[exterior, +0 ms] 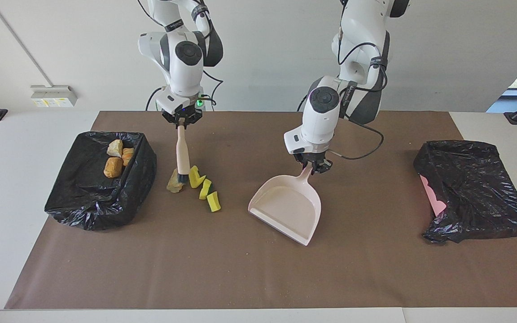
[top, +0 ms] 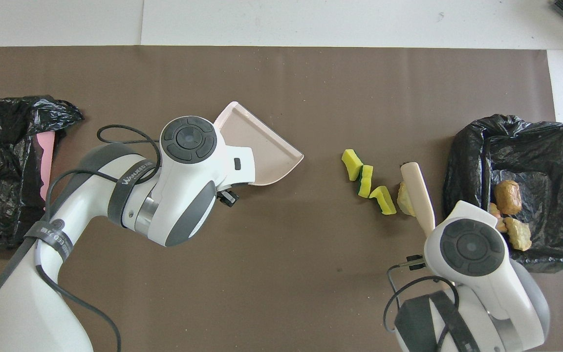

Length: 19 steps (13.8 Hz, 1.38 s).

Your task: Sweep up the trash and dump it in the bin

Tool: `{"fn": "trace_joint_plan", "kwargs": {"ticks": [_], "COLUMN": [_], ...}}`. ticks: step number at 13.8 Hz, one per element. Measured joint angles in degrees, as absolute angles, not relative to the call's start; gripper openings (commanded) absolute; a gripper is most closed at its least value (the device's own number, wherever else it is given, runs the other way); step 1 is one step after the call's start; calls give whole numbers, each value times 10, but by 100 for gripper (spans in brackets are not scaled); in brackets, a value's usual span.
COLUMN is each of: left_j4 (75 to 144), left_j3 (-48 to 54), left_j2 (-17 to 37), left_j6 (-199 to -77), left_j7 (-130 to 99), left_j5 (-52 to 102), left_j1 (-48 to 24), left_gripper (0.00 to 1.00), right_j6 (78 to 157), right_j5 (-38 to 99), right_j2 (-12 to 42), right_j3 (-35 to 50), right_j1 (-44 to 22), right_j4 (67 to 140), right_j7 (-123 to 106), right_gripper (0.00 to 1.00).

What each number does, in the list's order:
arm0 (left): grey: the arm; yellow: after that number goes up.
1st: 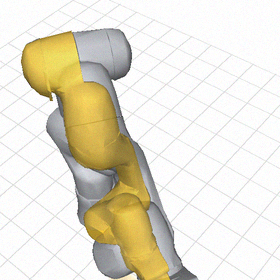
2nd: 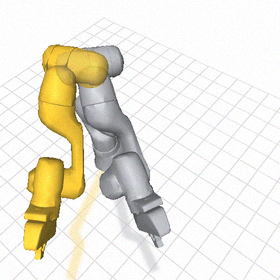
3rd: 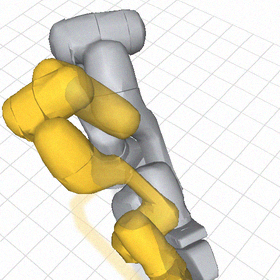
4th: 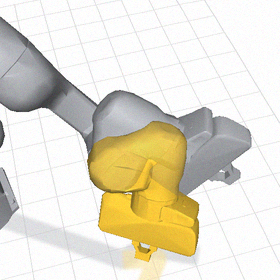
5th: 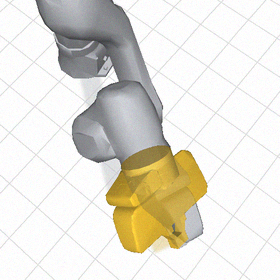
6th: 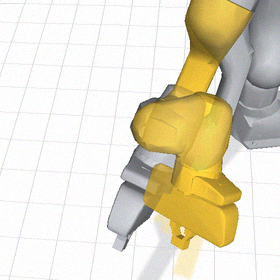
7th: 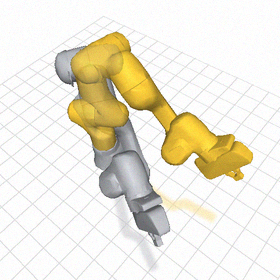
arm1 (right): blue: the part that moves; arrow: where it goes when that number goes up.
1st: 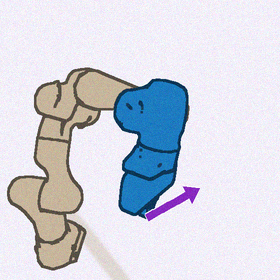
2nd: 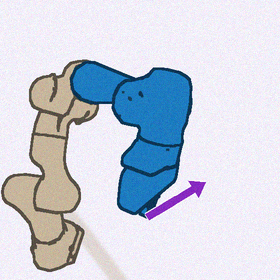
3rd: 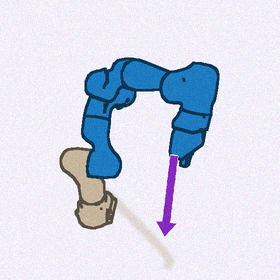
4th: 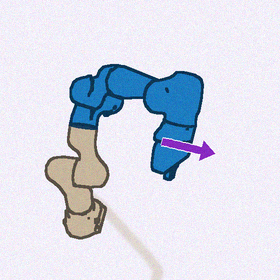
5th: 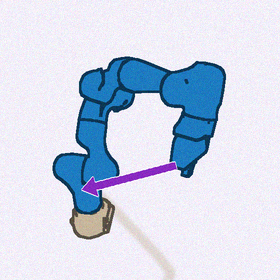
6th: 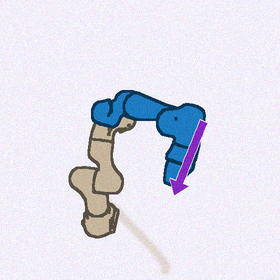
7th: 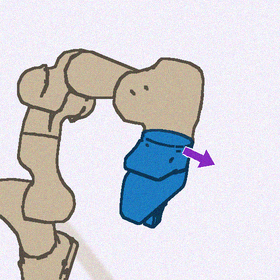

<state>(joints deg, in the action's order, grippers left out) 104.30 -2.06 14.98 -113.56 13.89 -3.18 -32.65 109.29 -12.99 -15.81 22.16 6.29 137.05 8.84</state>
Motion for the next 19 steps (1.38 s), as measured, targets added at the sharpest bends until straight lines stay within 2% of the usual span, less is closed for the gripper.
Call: {"fn": "trace_joint_plan", "kwargs": {"ticks": [4, 8, 14, 16, 19], "left_j4": [1056, 1074, 1150, 1160, 1166], "left_j3": [-21, -21, -14, -13, -12], "left_j2": [146, 136, 112, 110, 109], "left_j6": [-1136, -1140, -1204, -1210, -1211], "left_j7": [274, 369, 397, 397, 397], "left_j5": [-51, -54, -103, -121, -144], "left_j1": [-325, -319, -338, -357, -374], "left_gripper": [0, 0, 0, 0, 0], "right_j6": [1112, 1114, 1112, 1076, 1010], "right_j5": [-233, -175, 39, 42, -4], "right_j2": [-75, -40, -33, -34, -35], "right_j3": [222, 228, 235, 230, 219], "right_j1": [99, 99, 26, 41, 102], "right_j4": [1349, 1345, 1315, 1282, 1225], "right_j7": [81, 38, 30, 32, 12], "right_gripper": [0, 0, 0, 0, 0]}}
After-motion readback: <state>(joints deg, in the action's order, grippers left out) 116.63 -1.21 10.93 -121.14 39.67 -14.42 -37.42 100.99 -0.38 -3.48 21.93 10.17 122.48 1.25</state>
